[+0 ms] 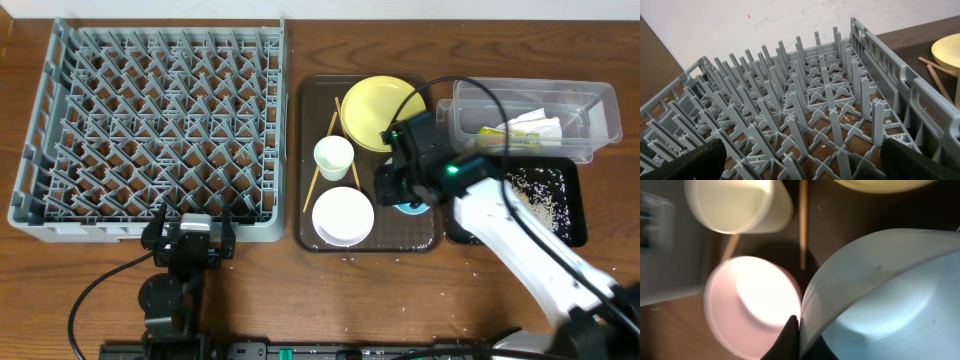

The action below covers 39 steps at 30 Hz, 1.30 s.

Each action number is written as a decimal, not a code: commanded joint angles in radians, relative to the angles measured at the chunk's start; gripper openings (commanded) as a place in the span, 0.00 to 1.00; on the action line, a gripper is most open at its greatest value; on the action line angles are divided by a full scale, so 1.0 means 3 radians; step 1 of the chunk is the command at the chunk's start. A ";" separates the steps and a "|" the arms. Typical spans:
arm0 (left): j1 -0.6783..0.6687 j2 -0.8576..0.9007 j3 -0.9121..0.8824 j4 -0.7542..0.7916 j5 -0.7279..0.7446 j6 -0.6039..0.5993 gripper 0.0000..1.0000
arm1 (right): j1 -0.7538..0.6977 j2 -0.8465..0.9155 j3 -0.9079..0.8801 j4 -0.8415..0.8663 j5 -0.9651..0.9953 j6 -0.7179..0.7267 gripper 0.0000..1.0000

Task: Sort waste into correct bins and load items into the dishwasher

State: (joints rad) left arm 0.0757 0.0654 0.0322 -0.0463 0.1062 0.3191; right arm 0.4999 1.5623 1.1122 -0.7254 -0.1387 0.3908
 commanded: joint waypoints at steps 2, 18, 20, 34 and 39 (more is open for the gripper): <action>-0.0010 -0.0005 -0.0090 -0.0053 0.0047 0.0042 0.99 | 0.0033 0.0230 0.0062 -0.0015 0.0205 0.0018 0.04; -0.0010 -0.0005 -0.0090 -0.0053 0.0046 0.0043 0.99 | 0.0033 0.0565 0.0141 -0.0039 0.0175 0.0010 0.33; -0.0010 -0.0005 -0.0090 -0.0053 0.0046 0.0043 0.99 | 0.0033 0.0563 0.0272 -0.0093 0.0116 -0.0047 0.36; -0.0010 -0.0005 -0.0090 -0.0053 0.0047 0.0043 0.99 | 0.0039 0.0598 0.1160 -0.0135 0.0099 -0.0009 0.43; -0.0010 -0.0005 -0.0090 -0.0053 0.0046 0.0043 0.99 | 0.0047 0.0851 0.1158 0.0123 0.0093 0.0291 0.42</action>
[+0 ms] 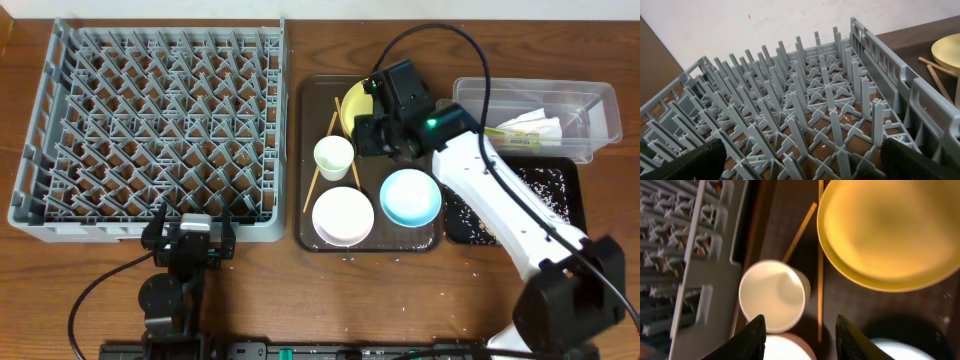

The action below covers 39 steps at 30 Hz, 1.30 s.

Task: Sort waste into correct bins and load items into the dishwasher

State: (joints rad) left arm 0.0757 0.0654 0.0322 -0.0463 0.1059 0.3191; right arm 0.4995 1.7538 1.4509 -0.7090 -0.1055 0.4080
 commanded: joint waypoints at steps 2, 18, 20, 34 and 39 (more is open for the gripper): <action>-0.0010 -0.0005 -0.0090 -0.0053 0.0047 0.0043 0.99 | 0.0058 0.0370 0.0029 0.0200 -0.0076 0.0282 0.41; -0.0010 -0.0005 -0.0090 -0.0053 0.0047 0.0043 0.99 | 0.0033 0.0748 0.0100 0.0256 -0.0245 0.0308 0.01; -0.0010 -0.0005 -0.0090 -0.0053 0.0047 0.0043 0.99 | -0.0017 0.0626 0.0141 0.0229 -0.0312 0.0304 0.01; -0.0013 -0.0005 -0.0090 0.0001 0.0154 0.0100 0.99 | -0.0637 -0.0380 0.0159 -0.0045 -0.0520 0.0024 0.01; -0.0013 -0.0005 -0.0090 0.0842 0.0456 -0.1366 0.99 | -0.0664 -0.0378 0.0150 -0.0060 -0.0732 0.0018 0.01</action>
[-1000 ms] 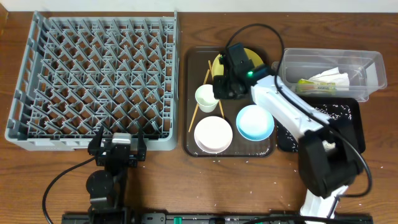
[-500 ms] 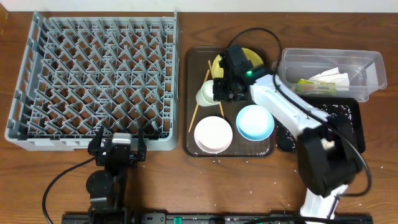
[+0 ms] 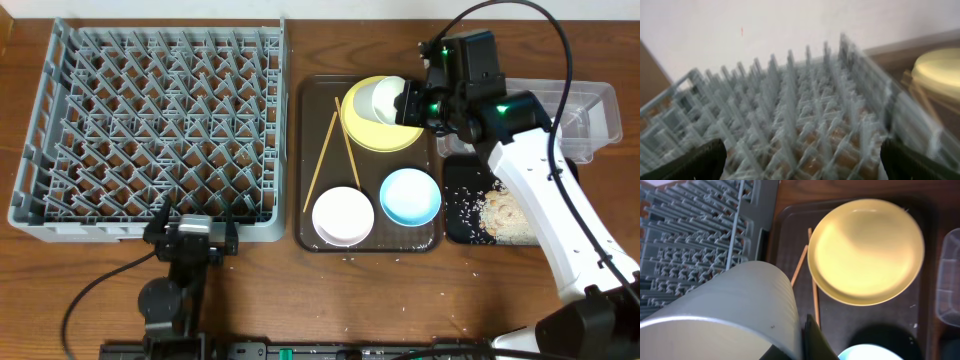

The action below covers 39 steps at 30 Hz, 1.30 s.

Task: Sort waste into correct bins and load items into the dishwasher

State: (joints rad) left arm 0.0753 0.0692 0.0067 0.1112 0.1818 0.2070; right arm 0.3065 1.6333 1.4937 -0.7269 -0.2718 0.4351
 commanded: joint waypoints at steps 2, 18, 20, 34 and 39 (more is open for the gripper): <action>-0.0008 -0.0018 -0.0005 0.0835 0.0165 -0.1923 0.99 | -0.0020 0.0024 0.0008 0.0009 -0.0242 -0.0084 0.01; -0.0009 0.0051 0.0085 0.0696 0.0582 -0.3746 0.99 | -0.0017 0.0024 0.0008 0.0075 -0.0436 -0.0134 0.01; -0.0009 0.0211 0.0237 0.0468 0.0660 -0.3683 0.99 | -0.0017 0.0024 0.0008 0.0112 -0.0534 -0.0155 0.01; -0.0009 0.2694 0.2061 -0.0327 0.2181 -0.2926 0.99 | -0.0018 0.0024 0.0008 0.0292 -0.0944 -0.0169 0.01; -0.0009 0.3354 0.2129 0.0084 0.2626 -0.4131 0.99 | -0.0062 0.0039 -0.0029 0.0502 -0.1052 -0.0155 0.01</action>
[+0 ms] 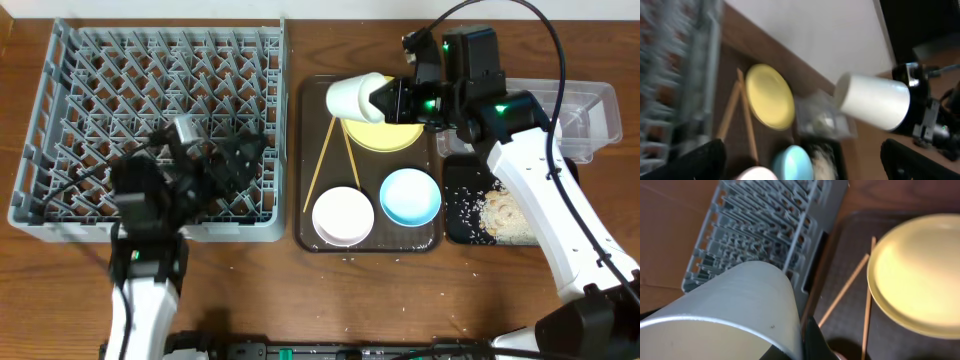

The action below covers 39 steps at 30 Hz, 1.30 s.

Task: Sort waste into correct bins and load items into the dishwasher
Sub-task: 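Hand the white cup from the right gripper to the left gripper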

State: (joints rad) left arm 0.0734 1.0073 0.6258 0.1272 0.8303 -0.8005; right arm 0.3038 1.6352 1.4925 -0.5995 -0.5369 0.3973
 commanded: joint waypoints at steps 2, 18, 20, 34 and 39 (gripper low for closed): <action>-0.0003 0.0437 0.0060 0.0031 0.0696 -0.1284 0.98 | -0.0081 0.0071 -0.0045 0.0206 -0.0367 -0.0029 0.01; -0.0003 0.0844 0.0060 0.0393 0.1461 -0.1451 0.99 | -0.0065 0.1061 -0.0051 0.1066 -0.2550 -0.0032 0.01; -0.0003 0.0844 0.0060 0.0393 0.1461 -0.1451 0.99 | -0.0011 0.1155 -0.0051 0.1076 -0.2689 -0.0032 0.01; -0.0003 0.0844 0.0060 0.0393 0.1457 -0.1450 0.99 | 0.0535 0.1321 -0.0051 0.1115 -0.2837 -0.0156 0.01; -0.0003 0.0844 0.0060 0.0393 0.1457 -0.1450 1.00 | 0.0621 0.1328 -0.0051 0.1115 -0.2837 -0.0155 0.01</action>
State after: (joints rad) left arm 0.0738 1.2572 0.6289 0.2451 1.2598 -1.2312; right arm 0.4603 2.0228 1.4776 -0.2684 -1.3350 0.3706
